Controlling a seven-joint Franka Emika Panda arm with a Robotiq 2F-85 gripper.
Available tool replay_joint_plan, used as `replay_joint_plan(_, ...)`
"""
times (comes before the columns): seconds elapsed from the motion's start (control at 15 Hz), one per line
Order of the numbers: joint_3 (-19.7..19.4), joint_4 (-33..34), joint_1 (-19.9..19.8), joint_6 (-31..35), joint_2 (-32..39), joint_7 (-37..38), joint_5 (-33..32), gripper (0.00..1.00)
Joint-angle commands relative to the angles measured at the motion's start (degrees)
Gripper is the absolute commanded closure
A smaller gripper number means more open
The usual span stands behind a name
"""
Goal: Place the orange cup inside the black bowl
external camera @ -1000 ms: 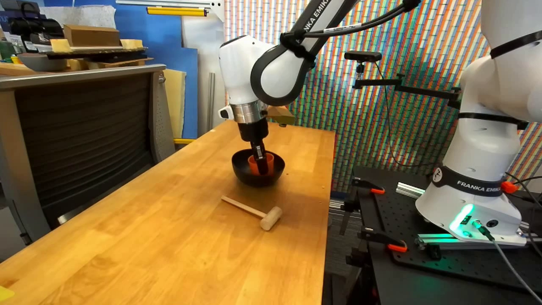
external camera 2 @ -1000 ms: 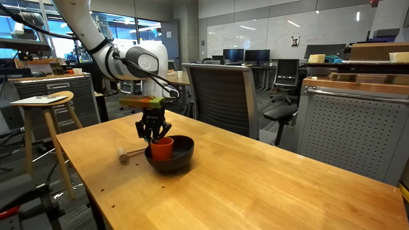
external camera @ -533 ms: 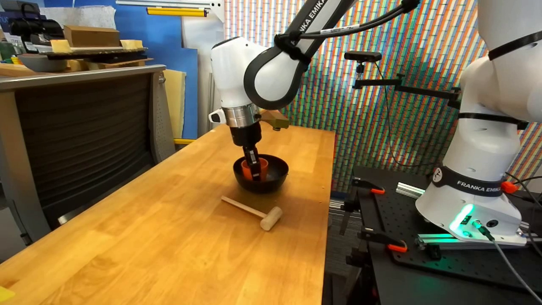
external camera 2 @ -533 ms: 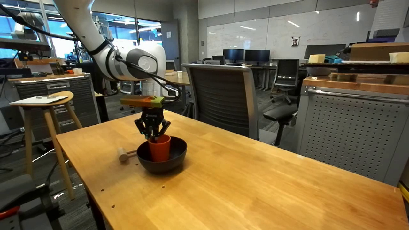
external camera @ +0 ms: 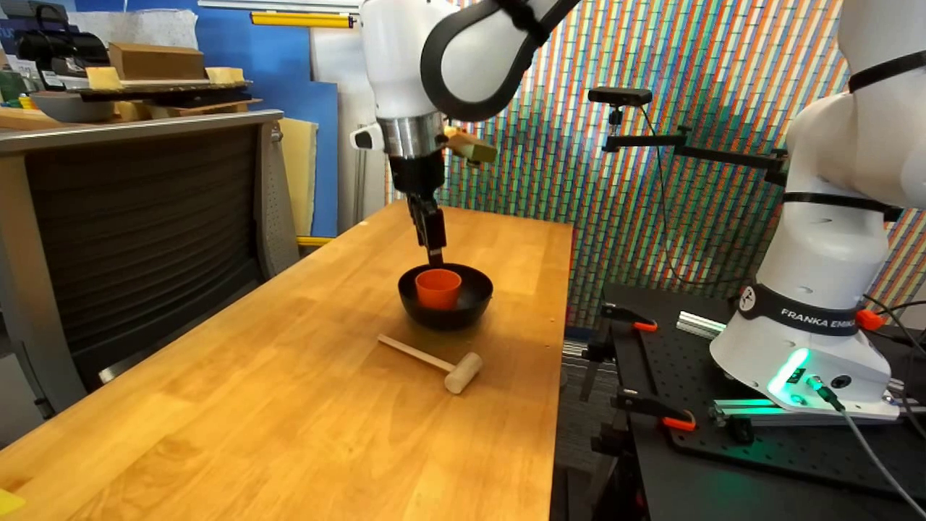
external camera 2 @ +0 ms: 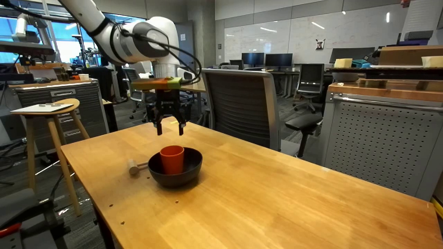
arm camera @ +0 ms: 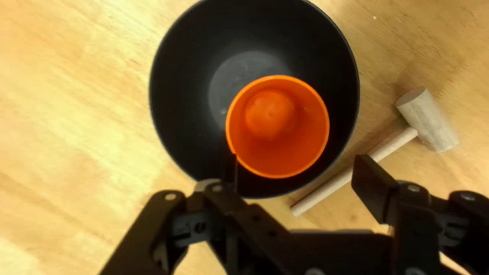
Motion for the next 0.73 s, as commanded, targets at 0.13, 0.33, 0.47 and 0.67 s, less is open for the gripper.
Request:
replay_joint_plan(0.13, -1.32, -1.12, -1.77, -13.92, -16.41, -9.28, 5.06, 0.00)
replay_joint_plan(0.33, -4.95, -1.64, -2.89, -26.14, -23.17, -16.05, 10.22, 0.00)
replay_joint_plan(0.47, -5.22, -0.21, -1.71, -25.41, -20.75, -13.17, 8.26, 0.00)
replay_joint_plan(0.67, -7.43, -1.40, -2.48, -29.24, -24.37, -15.58, 9.41, 0.00)
